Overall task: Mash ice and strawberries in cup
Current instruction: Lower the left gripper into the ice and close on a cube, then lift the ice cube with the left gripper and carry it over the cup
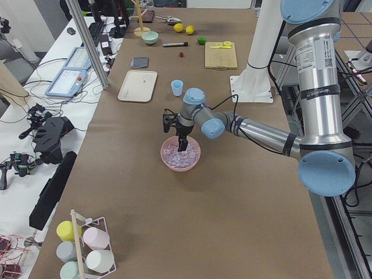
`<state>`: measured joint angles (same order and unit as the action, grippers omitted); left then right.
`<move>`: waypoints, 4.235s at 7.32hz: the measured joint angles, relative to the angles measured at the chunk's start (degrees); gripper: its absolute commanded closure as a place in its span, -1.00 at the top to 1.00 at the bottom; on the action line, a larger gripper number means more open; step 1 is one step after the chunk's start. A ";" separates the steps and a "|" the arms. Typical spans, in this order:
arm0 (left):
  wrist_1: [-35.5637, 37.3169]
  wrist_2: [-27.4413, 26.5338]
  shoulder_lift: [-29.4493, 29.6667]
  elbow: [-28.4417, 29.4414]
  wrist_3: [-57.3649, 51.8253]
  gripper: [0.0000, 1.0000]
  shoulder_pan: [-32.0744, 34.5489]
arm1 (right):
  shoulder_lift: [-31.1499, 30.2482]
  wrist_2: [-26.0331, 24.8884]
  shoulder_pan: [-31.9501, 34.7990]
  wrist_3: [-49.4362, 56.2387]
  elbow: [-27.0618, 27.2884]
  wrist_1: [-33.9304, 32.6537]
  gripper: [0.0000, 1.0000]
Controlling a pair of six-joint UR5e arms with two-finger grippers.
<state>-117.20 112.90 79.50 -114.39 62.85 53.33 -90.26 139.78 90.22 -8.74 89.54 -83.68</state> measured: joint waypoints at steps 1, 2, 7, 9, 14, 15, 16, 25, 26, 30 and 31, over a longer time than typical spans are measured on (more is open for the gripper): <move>-0.58 -0.13 0.08 0.62 1.05 0.65 -0.50 | 0.00 -0.02 -0.02 -0.01 0.02 -0.01 1.00; -0.91 -0.19 0.33 1.21 1.45 0.64 -0.84 | -0.01 -0.03 -0.04 0.02 0.02 -0.03 1.00; -1.45 -0.37 3.98 5.12 1.58 0.66 -3.95 | -0.25 -0.03 -0.04 -0.21 -0.12 -0.16 1.00; -1.45 -0.32 3.97 5.52 1.50 0.65 -4.47 | -0.62 -0.03 -0.04 -0.16 -0.06 -0.16 1.00; -1.37 -0.48 2.53 5.80 1.09 0.65 -5.68 | -0.89 -0.11 0.03 -0.13 0.01 -0.14 1.00; -1.37 -0.45 2.46 6.12 1.04 0.65 -5.73 | -0.81 -0.12 0.03 -0.13 0.06 -0.14 1.00; -1.36 -0.38 2.45 6.48 1.00 0.64 -5.76 | -0.71 -0.16 0.02 -0.13 0.09 -0.11 1.00; -1.34 -0.03 2.41 5.97 -0.06 -0.99 -5.38 | -0.02 -0.51 0.04 -1.43 1.30 -0.08 1.00; -1.10 0.14 2.23 4.82 -1.29 -0.99 -3.90 | -0.01 -0.49 0.04 -1.49 1.32 -0.08 1.00; -0.69 0.49 4.81 2.23 -6.63 -1.00 4.98 | -0.02 -0.46 0.05 -1.50 1.42 -0.08 1.00; -0.70 1.47 8.62 1.96 -5.59 -1.00 5.30 | -0.13 -0.42 0.05 -1.36 1.51 -0.07 1.00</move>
<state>-117.90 114.37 88.12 -112.43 57.26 58.63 -90.39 139.36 90.27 -10.11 91.05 -83.74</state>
